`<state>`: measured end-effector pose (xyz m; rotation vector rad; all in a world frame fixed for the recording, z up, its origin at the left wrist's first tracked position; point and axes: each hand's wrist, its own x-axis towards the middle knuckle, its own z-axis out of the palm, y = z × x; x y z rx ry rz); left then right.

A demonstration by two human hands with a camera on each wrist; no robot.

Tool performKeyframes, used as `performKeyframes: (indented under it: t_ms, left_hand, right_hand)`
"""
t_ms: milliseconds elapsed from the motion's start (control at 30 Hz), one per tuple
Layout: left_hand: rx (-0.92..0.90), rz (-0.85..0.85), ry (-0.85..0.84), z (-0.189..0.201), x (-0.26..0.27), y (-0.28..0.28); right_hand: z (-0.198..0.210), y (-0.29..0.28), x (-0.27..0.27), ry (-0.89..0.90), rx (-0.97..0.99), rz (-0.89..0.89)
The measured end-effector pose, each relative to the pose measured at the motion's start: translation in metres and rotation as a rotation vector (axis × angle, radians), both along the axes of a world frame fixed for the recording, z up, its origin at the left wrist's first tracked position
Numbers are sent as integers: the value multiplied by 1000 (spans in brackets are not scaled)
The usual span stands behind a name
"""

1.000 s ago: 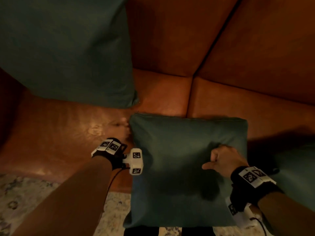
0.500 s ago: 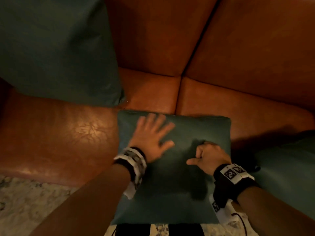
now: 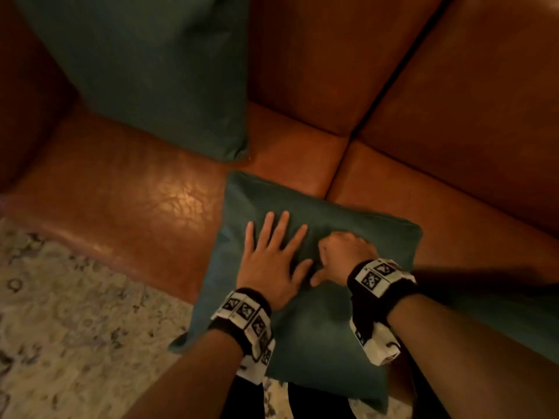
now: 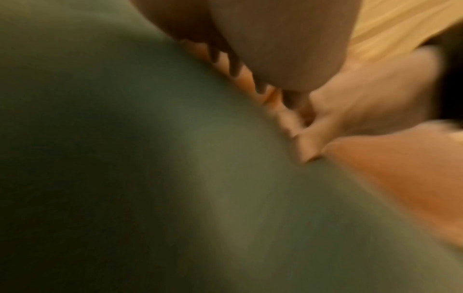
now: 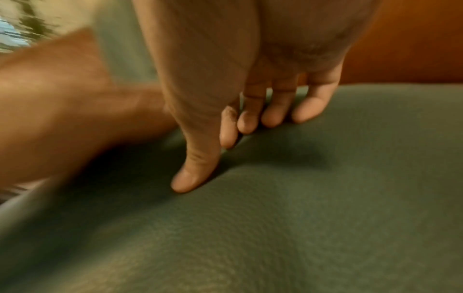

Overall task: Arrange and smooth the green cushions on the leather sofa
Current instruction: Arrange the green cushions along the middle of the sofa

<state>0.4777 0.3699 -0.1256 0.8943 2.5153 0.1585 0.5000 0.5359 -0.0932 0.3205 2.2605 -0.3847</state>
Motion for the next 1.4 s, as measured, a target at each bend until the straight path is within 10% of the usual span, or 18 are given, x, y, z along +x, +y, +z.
performKeyframes:
  t_ms: [200, 333, 467, 667, 1000, 1100, 1267, 1400]
  left_hand:
    - [-113, 996, -413, -47, 16, -117]
    - [-254, 1172, -521, -29, 61, -192]
    - [-25, 917, -178, 7, 68, -157]
    - [92, 210, -10, 3, 70, -42]
    - [-274, 1230, -472, -38, 131, -224]
    - [-114, 938, -208, -8, 109, -183]
    - [209, -23, 23, 26, 78, -35]
    - [-27, 176, -29, -18, 23, -59]
  right_hand:
    - [-17, -4, -1, -79, 22, -63]
    - [4, -4, -2, -53, 61, 43]
    - [23, -7, 2, 297, 104, 121]
    - [-20, -13, 15, 157, 261, 291]
    - [-19, -32, 17, 134, 299, 352]
    - [-11, -32, 20, 133, 284, 331]
    - [-15, -32, 25, 121, 244, 298]
    - [-17, -12, 39, 202, 230, 265]
